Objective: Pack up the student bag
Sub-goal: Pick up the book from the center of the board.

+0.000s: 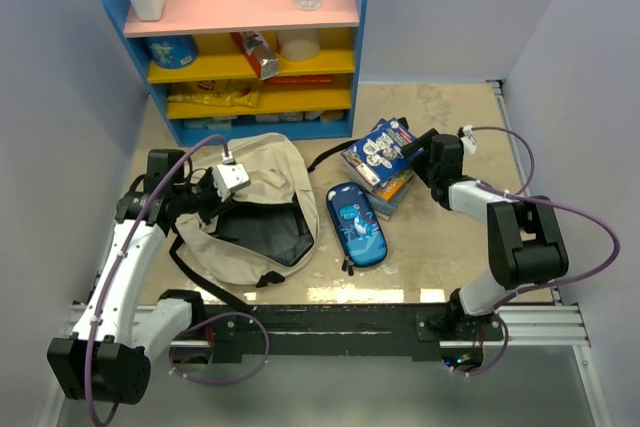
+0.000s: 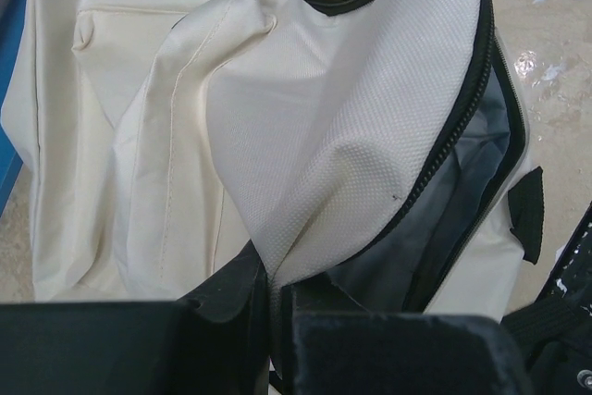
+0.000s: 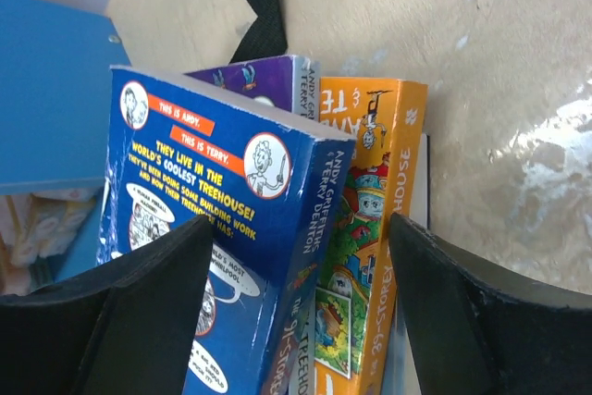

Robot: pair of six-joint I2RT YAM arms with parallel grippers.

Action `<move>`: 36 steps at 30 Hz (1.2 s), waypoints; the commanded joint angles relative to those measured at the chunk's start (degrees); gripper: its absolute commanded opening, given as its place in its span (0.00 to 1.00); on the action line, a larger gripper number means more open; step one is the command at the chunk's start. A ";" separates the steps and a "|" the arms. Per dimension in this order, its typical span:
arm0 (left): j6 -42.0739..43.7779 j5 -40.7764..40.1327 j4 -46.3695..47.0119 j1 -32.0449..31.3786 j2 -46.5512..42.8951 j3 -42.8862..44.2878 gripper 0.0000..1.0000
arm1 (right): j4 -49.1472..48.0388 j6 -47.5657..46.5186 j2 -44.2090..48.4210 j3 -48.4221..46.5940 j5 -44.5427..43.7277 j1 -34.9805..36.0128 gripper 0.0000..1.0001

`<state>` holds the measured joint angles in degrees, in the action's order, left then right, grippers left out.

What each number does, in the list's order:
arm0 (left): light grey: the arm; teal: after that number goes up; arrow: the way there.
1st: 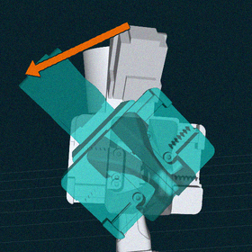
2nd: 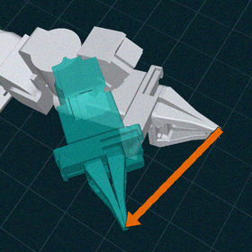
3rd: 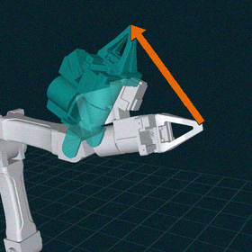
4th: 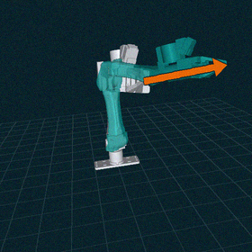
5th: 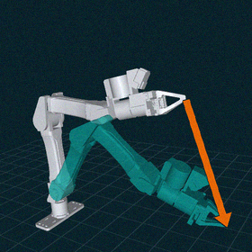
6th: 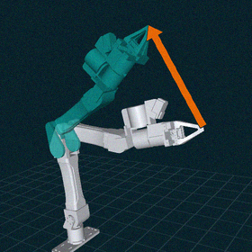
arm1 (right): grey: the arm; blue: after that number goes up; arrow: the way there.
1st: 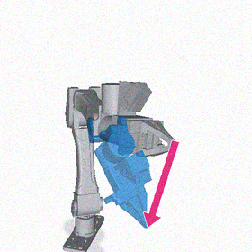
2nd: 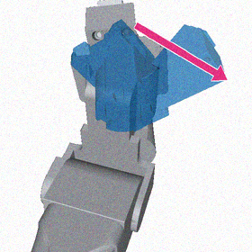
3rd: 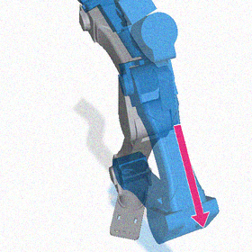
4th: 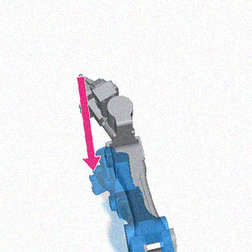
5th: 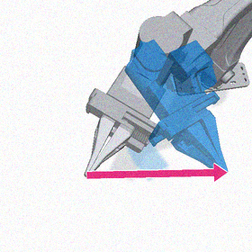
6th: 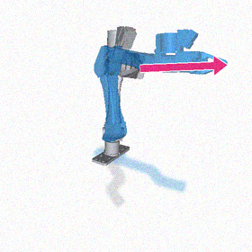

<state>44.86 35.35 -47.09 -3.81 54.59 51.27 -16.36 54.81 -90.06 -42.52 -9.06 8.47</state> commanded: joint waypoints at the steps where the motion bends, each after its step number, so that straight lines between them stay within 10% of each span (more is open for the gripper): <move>1: 2.25 2.53 1.39 0.21 -0.10 2.26 0.00 | -8.59 1.09 -1.78 -2.04 2.11 -0.91 0.78; 36: 4.44 2.53 -0.28 0.12 1.13 2.70 0.00 | -7.36 3.11 -5.03 -5.64 2.99 -1.26 0.71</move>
<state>47.64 35.64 -48.93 -3.81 55.57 51.27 -19.62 56.62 -93.21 -46.02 -6.63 7.33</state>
